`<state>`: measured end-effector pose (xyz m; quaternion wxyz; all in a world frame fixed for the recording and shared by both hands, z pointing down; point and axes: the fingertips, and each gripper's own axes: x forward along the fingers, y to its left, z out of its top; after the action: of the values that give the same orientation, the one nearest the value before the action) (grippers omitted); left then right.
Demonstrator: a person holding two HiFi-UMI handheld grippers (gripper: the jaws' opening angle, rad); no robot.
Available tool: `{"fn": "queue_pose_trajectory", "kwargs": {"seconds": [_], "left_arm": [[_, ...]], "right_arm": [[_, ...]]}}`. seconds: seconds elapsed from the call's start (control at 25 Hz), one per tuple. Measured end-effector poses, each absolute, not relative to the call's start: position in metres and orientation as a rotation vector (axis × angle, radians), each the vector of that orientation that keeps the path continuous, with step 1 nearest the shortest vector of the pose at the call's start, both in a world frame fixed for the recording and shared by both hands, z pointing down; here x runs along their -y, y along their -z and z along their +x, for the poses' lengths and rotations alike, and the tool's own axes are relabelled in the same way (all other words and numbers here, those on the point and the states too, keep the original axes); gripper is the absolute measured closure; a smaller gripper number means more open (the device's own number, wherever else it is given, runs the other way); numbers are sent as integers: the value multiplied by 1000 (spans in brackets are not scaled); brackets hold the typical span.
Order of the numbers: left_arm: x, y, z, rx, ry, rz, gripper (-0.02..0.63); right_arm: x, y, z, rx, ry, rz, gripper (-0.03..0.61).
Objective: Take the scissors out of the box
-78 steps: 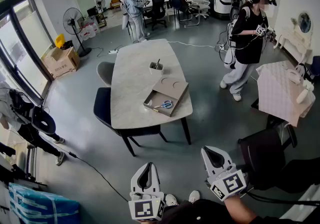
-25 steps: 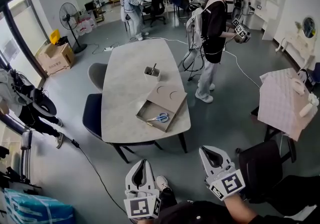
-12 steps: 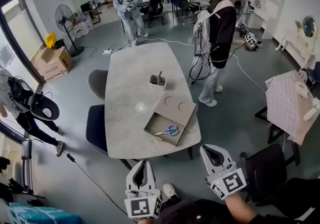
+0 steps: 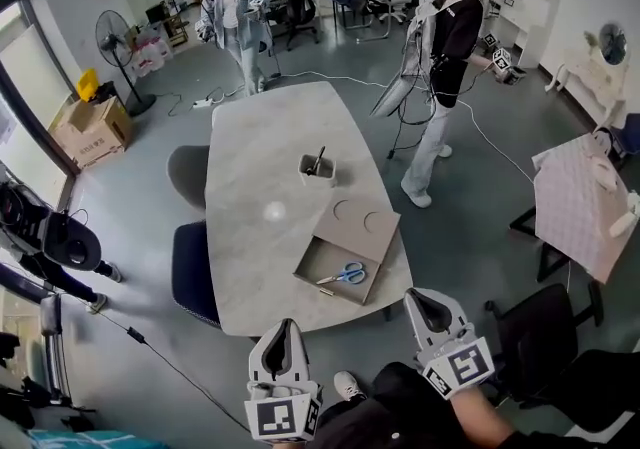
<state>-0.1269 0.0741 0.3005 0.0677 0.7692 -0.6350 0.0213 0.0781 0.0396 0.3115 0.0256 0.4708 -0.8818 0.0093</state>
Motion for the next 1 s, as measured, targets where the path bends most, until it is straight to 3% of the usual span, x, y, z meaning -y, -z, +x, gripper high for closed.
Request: {"fn": "queue_pose_trajectory", "kwargs": {"seconds": [1.0], "left_arm": [[9,-310,-106,1963,-87,2242,597]], "right_arm": [[59,-317,86,2761,-9,1314,583]]}}
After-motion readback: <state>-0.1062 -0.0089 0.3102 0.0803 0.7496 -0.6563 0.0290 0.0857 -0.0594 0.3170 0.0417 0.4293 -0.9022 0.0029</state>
